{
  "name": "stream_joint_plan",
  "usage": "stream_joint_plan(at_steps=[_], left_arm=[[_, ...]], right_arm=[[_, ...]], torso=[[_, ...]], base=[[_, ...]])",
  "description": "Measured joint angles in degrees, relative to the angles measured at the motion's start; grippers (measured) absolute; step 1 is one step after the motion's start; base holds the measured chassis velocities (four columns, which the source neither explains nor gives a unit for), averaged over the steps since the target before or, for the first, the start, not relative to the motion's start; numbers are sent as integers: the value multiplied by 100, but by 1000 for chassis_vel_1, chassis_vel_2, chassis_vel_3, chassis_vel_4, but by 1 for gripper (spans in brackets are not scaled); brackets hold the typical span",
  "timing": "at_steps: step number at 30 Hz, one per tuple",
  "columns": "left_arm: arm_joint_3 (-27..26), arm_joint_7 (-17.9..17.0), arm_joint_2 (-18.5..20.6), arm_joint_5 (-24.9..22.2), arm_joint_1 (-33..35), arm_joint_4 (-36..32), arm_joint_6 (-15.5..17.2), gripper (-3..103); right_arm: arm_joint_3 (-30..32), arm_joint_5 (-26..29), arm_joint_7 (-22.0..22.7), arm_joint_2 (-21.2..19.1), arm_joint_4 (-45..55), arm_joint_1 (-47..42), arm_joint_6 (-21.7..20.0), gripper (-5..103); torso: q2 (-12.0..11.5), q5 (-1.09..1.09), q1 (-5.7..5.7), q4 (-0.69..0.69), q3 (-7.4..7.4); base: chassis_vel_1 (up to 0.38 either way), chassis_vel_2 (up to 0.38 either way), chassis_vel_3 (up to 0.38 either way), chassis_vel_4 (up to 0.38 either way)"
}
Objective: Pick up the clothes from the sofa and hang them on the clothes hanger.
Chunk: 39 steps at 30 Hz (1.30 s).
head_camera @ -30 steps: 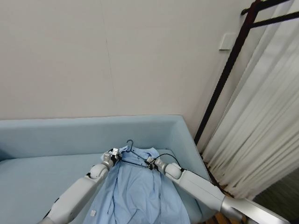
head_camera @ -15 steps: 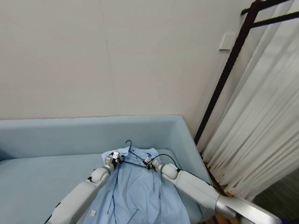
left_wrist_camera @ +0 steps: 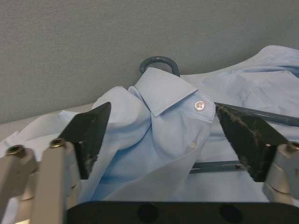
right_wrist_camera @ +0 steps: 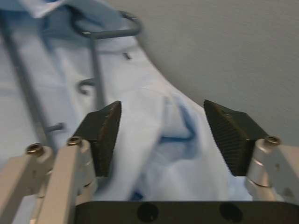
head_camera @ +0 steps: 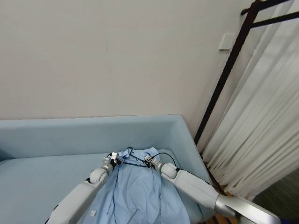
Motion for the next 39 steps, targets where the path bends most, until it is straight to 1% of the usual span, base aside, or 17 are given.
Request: stream_joint_plan(at_steps=[1,3,6,7,9,11,12,13,15,19,23,27,28,32,34,37,39], left_arm=[[-37,0,7,0,39,-28,-11,82],[-88,0,15,3,91,-64,-25,82],[-239,2,64,7,253,-194,-79,97],[-239,2,64,7,253,-194,-79,97],[-364,0,94,8,347,-287,-82,100],[-545,-11,121,5,456,-422,-65,100],[-639,-19,138,0,517,-491,-62,100],[-639,-19,138,0,517,-491,-62,100],[-838,-19,191,-17,656,-628,-61,100],[-1136,-11,303,-50,878,-833,-61,100],[-1490,17,448,-86,1216,-1117,-60,100],[-1646,31,534,-90,1463,-1312,-87,100],[-1686,31,554,-90,1531,-1365,-97,100],[-1766,26,591,-91,1671,-1471,-122,100],[-1778,25,595,-91,1688,-1486,-129,100],[-1795,19,604,-91,1707,-1532,-134,100],[-1795,17,610,-91,1710,-1547,-135,100]], right_arm=[[102,168,52,-46,16,-6,-51,64],[220,381,119,-78,22,-9,-122,64],[699,1391,353,-88,-83,33,-527,80],[699,1391,353,-88,-83,33,-527,80],[867,1995,414,-28,-287,107,-692,90],[1011,2949,562,68,-534,169,-946,99],[1091,3382,675,122,-604,169,-1100,99],[1091,3382,675,122,-604,169,-1100,99],[1251,3992,868,261,-761,139,-1268,100],[1347,4242,1038,483,-1088,80,-1263,103],[1402,4239,1284,795,-1639,116,-1194,87],[1418,4165,1404,953,-1964,174,-1078,82],[1421,4142,1420,985,-2029,182,-1055,70],[1422,4109,1449,1008,-2050,165,-1009,54],[1418,4101,1451,1006,-2027,136,-1003,54],[1413,4069,1497,1017,-2009,83,-952,38],[1425,4047,1521,1030,-2015,67,-930,32]], torso=[[0,0,0,-1,0],[0,0,0,-1,0],[0,0,0,-1,0],[0,0,0,-1,0],[0,0,0,0,0],[0,0,0,0,0],[0,0,0,-1,0],[0,0,0,-1,0],[0,-2,0,-1,0],[0,1,0,1,0],[0,0,0,1,0],[0,-1,0,0,0],[0,-1,0,1,0],[0,-1,0,0,0],[0,-1,0,0,0],[0,-1,0,-1,0],[0,0,0,-1,0]], base=[[0,0,0,0],[0,0,0,0],[0,0,0,0],[0,0,0,0],[0,0,0,0],[0,0,0,0],[0,0,0,0],[0,0,0,0],[0,0,0,0],[0,0,0,0],[0,0,0,0],[0,0,0,0],[0,0,0,0],[0,0,0,0],[0,0,0,0],[0,0,0,0],[0,0,0,0]])
